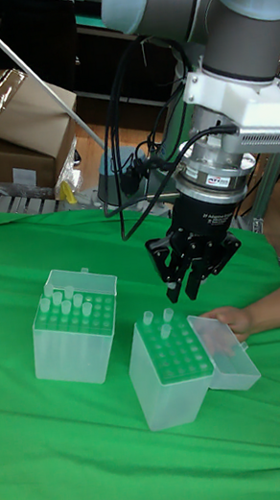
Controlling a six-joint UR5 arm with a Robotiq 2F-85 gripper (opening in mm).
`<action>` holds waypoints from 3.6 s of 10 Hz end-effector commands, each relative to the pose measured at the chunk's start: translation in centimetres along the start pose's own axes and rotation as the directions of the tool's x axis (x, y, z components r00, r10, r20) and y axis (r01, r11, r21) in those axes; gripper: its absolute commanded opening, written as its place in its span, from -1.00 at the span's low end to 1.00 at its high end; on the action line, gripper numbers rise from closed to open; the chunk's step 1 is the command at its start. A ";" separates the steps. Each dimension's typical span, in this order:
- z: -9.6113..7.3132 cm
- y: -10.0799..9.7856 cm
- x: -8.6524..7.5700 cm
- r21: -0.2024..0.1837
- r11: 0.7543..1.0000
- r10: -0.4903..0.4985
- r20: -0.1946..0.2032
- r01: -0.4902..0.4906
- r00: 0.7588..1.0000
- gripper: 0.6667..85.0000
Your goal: Insert a large pipette tip into the holder for large pipette tips
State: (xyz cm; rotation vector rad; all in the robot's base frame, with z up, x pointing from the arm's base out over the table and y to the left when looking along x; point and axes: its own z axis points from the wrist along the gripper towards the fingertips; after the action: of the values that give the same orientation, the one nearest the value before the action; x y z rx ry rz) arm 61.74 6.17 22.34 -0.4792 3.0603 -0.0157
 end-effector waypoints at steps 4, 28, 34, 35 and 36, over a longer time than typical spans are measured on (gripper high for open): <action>0.4 -1.1 0.6 0.005 0.999 -0.036 -0.012 0.036 0.999 -0.39; 6.9 -10.6 8.4 -0.022 0.855 -0.518 0.031 0.518 0.855 -0.16; 7.4 -10.5 8.7 -0.029 0.866 -0.498 0.037 0.500 0.866 -0.17; 7.5 -10.5 8.8 -0.030 0.868 -0.494 0.038 0.495 0.868 -0.19; 7.6 -10.5 8.9 -0.030 0.869 -0.493 0.040 0.494 0.869 -0.19</action>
State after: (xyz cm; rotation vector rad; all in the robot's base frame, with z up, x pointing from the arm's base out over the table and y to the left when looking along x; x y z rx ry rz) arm 56.92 -6.76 14.65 -1.2598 2.8195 0.0166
